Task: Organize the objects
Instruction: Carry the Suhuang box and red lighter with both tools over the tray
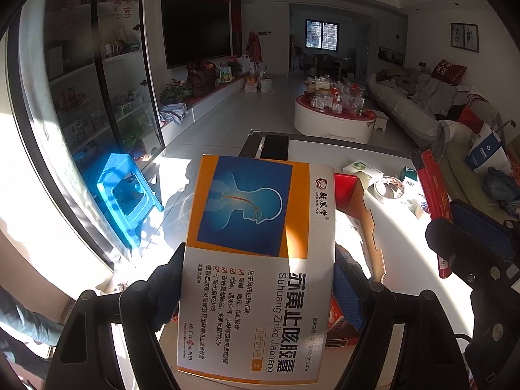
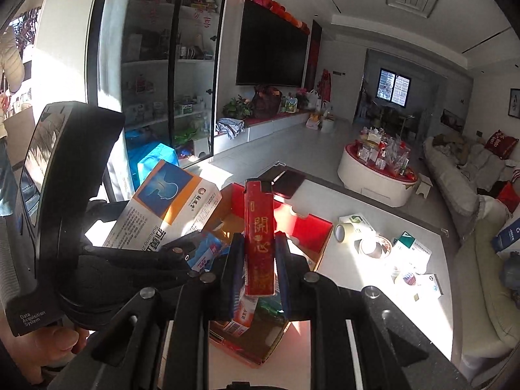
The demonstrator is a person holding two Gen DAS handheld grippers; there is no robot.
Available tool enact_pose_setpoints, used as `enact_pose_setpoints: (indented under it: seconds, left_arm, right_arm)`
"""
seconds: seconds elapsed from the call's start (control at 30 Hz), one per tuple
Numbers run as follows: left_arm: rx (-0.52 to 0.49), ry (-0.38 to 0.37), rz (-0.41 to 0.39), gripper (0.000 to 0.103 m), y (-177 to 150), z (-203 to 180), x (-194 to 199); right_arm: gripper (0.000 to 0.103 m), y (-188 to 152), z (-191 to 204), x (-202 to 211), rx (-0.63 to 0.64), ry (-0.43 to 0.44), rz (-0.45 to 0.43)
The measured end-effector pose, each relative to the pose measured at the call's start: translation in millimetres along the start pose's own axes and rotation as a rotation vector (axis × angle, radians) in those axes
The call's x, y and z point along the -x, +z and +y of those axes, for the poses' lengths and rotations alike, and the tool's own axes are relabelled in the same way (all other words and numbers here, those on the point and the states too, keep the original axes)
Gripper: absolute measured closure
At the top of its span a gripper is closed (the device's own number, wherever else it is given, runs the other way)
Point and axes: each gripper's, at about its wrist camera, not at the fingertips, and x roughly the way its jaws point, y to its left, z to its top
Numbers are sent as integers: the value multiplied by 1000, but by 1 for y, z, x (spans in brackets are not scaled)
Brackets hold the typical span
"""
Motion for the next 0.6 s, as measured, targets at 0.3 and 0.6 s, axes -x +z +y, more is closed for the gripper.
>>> enact_pose_setpoints:
  seconds: [0.3,0.6]
  left_arm:
    - [19,-4,15,19,-5,8,-7]
    - [25,-17,26,19,-7,10,-12]
  right_arm:
    - [85,1,2,-12,-13,-9,26]
    - [85,1,5,-16,-16,-6,32]
